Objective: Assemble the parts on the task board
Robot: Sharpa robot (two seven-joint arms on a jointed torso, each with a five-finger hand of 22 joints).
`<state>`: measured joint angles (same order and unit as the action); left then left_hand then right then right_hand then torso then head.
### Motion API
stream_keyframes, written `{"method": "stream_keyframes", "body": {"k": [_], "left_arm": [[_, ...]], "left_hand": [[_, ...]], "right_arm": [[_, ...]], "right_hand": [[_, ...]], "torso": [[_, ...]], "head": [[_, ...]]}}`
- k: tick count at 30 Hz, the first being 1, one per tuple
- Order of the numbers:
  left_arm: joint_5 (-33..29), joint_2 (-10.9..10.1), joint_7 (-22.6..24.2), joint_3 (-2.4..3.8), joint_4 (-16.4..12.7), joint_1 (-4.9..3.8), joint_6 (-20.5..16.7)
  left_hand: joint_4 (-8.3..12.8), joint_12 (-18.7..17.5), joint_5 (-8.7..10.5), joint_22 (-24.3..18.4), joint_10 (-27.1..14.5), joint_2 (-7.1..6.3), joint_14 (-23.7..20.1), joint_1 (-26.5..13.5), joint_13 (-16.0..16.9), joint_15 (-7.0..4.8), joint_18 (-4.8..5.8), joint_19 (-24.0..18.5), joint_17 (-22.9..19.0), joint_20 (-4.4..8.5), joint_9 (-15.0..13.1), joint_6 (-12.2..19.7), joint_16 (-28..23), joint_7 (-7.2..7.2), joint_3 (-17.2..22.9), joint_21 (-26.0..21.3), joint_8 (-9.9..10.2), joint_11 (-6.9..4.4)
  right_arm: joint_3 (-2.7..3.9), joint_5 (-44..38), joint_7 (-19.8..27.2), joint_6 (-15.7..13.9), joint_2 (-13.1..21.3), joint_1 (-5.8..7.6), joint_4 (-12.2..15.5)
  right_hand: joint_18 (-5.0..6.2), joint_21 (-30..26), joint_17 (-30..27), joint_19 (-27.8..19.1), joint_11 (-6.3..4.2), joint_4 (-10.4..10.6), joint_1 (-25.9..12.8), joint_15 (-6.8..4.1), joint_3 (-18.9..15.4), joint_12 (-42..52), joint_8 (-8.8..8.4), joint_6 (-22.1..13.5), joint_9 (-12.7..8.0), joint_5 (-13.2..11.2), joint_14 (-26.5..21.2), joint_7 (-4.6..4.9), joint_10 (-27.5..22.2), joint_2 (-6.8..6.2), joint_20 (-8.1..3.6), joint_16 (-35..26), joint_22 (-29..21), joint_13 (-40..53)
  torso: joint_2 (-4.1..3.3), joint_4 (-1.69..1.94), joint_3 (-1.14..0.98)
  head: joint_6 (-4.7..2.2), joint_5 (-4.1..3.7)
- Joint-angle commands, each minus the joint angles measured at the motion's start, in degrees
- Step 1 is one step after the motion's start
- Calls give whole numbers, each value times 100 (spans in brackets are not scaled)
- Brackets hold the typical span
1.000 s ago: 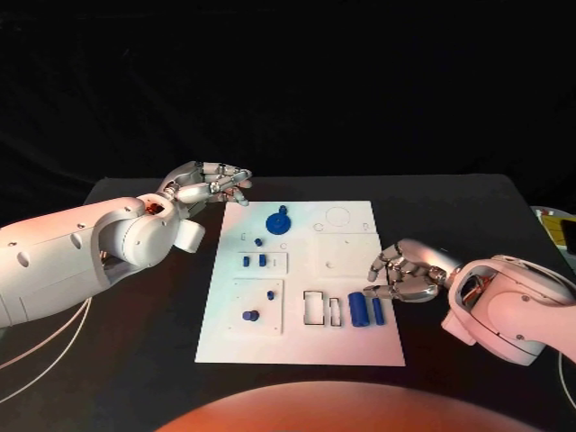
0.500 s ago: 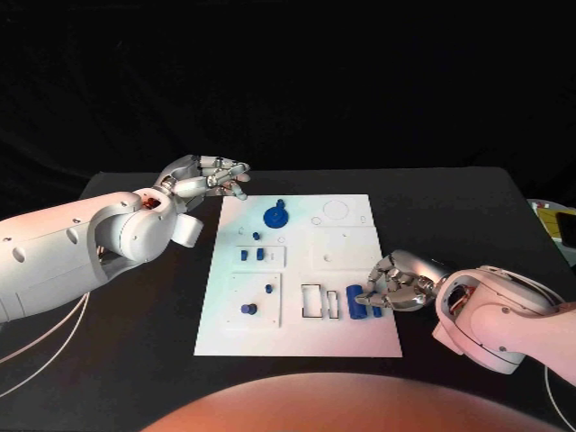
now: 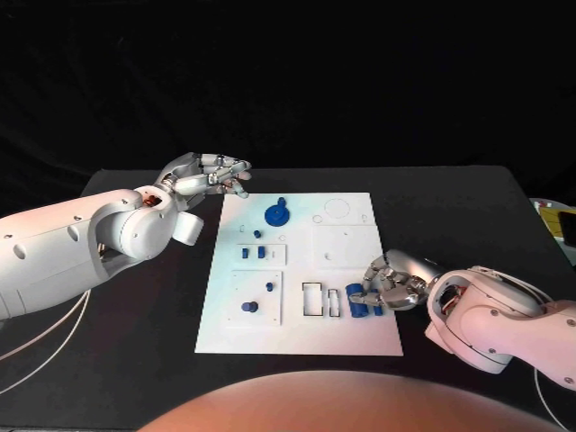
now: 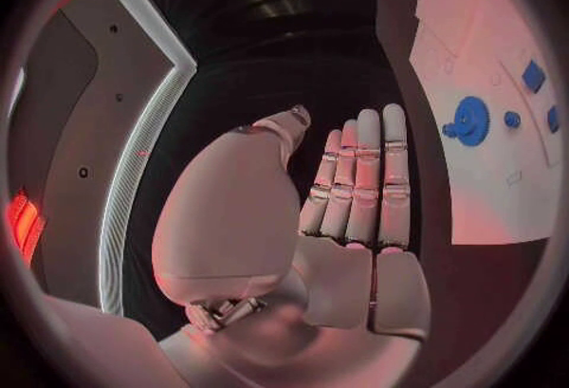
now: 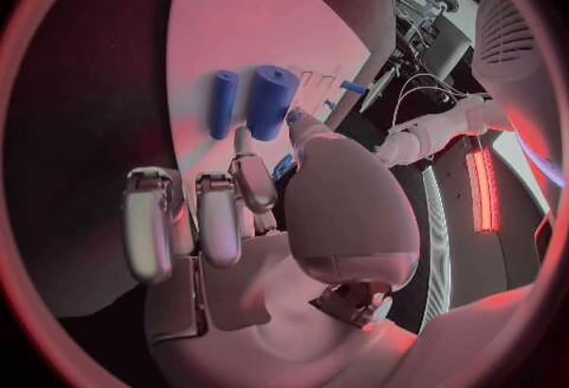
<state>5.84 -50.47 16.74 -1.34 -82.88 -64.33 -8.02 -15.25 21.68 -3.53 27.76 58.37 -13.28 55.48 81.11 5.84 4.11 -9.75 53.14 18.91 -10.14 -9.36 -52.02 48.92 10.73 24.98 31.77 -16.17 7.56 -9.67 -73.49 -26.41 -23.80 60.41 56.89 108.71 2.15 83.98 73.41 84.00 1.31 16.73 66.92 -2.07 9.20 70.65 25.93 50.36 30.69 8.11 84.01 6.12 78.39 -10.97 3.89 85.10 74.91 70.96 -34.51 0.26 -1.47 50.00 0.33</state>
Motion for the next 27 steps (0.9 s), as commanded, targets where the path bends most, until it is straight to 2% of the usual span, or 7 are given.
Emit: {"method": "stream_keyframes", "body": {"k": [1, 9, 16, 19, 24, 27], "left_arm": [[-5, -3, 40, 3, -24, -2, 99], [-5, -19, 10, 3, -32, -2, 115], [-5, -30, -27, 3, -35, -2, 138], [-5, -34, -38, 3, -36, -2, 143], [-5, -39, -60, 3, -40, -2, 145], [-5, -41, -68, 3, -40, -2, 141]], "left_hand": [[11, 38, 21, -5, -25, -2, 27, -42, -9, -3, -71, 44, 5, 0, 7, 41, -25, 0, -32, -30, -5, -22], [8, 39, 20, -8, -27, 2, 27, -40, -10, -3, -71, 47, 6, 0, 8, 43, -26, 2, -36, -34, -5, -21], [8, 39, 20, -8, -27, 2, 27, -40, -10, -3, -71, 47, 6, 0, 8, 43, -26, 2, -36, -34, -5, -21], [4, 38, 19, -16, -34, 8, 25, -31, -11, -1, -71, 53, 8, -1, 8, 45, -27, 7, -46, -43, -6, -18], [4, 38, 19, -23, -41, 14, 24, -18, -12, 0, -72, 59, 10, -1, 10, 51, -29, 12, -54, -52, -5, -15], [4, 38, 19, -23, -41, 14, 24, -18, -12, 0, -72, 59, 10, -1, 10, 51, -29, 12, -54, -52, -5, -15]], "right_arm": [[-2, -177, -108, 107, -32, -19, -16], [-5, -561, -309, 595, -153, -110, -115], [-7, -823, -344, 765, -264, -208, -170], [-8, -836, -349, 743, -287, -225, -173], [-8, -767, -344, 547, -313, -243, -158], [-8, -682, -300, 341, -317, -248, -140]], "right_hand": [[-69, -14, 13, 340, -6, -7, 10, -61, -69, 46, 40, 19, 15, 17, 322, -39, 53, 56, -40, 42, 1277, 25], [-64, -40, 53, 332, -27, -5, -91, -76, -371, 64, 118, 65, 71, -79, 325, -65, 57, 133, -52, 59, 1272, 83], [-68, -26, 104, 340, -46, -28, 91, -92, -515, 112, 173, 98, 115, -38, 331, -87, 87, 199, -65, 75, 1281, 159], [-69, -24, 128, 342, -55, -28, 182, -99, -549, 135, 195, 119, 132, 9, 335, -97, 105, 259, -72, 83, 1283, 193], [-79, 16, 238, 363, -90, -34, 420, -128, -582, 267, 242, 202, 165, 410, 353, -134, 207, 408, -99, 117, 1303, 346], [-90, 65, 373, 384, -118, -43, 575, -149, -505, 340, 265, 266, 181, 366, 376, -165, 271, 544, -115, 156, 1322, 425]], "torso": [[-3, 1, 5], [1, -2, 3], [0, 1, -1], [-1, -2, -2], [-3, -3, 0], [-4, -4, -3]], "head": [[0, 11], [0, 31], [0, 36], [0, 43], [0, 47], [0, 49]]}}
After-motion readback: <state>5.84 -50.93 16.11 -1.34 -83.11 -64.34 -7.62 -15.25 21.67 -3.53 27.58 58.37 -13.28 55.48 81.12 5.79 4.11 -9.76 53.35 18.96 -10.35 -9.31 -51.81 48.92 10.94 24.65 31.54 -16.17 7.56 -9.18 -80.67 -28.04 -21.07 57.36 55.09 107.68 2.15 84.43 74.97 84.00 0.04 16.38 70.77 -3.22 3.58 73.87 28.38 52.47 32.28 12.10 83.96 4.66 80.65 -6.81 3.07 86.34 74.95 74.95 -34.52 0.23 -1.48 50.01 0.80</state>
